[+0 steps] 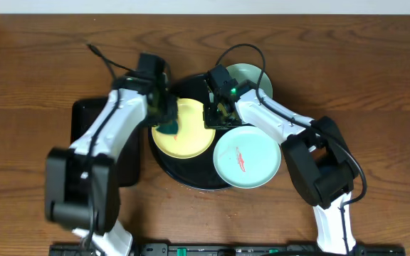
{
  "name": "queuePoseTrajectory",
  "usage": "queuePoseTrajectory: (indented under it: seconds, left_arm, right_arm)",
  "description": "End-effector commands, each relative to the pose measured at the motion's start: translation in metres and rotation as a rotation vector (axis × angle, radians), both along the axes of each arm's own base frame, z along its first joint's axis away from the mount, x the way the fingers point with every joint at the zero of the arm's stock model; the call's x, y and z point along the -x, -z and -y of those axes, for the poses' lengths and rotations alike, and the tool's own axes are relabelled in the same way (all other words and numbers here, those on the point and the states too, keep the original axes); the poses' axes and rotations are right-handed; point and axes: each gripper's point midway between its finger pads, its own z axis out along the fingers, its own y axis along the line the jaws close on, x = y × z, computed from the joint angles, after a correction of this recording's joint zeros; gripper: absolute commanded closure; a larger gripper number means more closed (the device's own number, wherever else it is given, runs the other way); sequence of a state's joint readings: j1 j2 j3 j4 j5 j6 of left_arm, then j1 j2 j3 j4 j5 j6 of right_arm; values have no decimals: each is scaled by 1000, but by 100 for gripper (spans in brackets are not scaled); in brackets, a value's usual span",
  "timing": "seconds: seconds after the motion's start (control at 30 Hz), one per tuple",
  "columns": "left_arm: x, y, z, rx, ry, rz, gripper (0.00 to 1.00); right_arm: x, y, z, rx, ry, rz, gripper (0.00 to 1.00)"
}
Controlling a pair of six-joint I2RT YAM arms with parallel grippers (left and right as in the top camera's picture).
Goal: Clean dirty plates on tray and stack at the side
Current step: 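Scrub the yellow plate with the sponge in the left gripper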
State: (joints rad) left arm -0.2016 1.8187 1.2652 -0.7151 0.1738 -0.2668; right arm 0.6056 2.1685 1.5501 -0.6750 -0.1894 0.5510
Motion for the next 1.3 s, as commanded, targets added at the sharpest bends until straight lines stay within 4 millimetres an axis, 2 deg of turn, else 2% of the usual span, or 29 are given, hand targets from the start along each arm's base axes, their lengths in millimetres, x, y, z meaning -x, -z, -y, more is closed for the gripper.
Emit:
queuePoseTrajectory:
  seconds: [0.0,0.07,0.17,0.3,0.47,0.57,0.63,0.7,0.83,0.93,1.0,1.1,1.17,1.27]
  left_arm:
    - [6,28,-5,-35,-44,-75,93]
    - [9,38,-4,-33,-45,-110,93]
    - [15,43,8,25,-28,-145,93]
    - [27,42,29,82,20,-186,93]
    - [41,33,68,217,163,-206,93]
    - [41,33,72,227,173,-202,93]
    - [33,33,69,225,165,-173,93]
    - [22,36,57,172,121,-137,93]
    - [0,43,10,-30,-39,-71,93]
    - [-6,44,-23,-163,-119,-46,92]
    - [-3,44,-33,-208,-130,-53,93]
    - [11,45,-35,-226,-121,-108,93]
    - [28,46,-32,-231,-101,-176,93]
    - [50,46,-15,-165,-19,-261,93]
  right_arm:
    - [5,14,-5,21,-21,-13,98]
    - [5,14,-5,21,-21,-13,98]
    - [5,14,-5,21,-21,-13,98]
    - [5,14,-5,21,-21,-13,98]
    - [5,14,-5,21,-21,-13,98]
    - [5,14,-5,21,-21,-13,98]
    - [5,14,-5,21,-21,-13,98]
    - [5,14,-5,21,-21,-13,98]
    - [5,14,-5,22,-21,-13,98]
    - [5,14,-5,22,-21,-14,98]
    - [5,14,-5,22,-21,-13,98]
    - [5,14,-5,21,-21,-13,97]
    - [5,14,-5,21,-21,-13,97]
    - [5,14,-5,21,-21,-13,97]
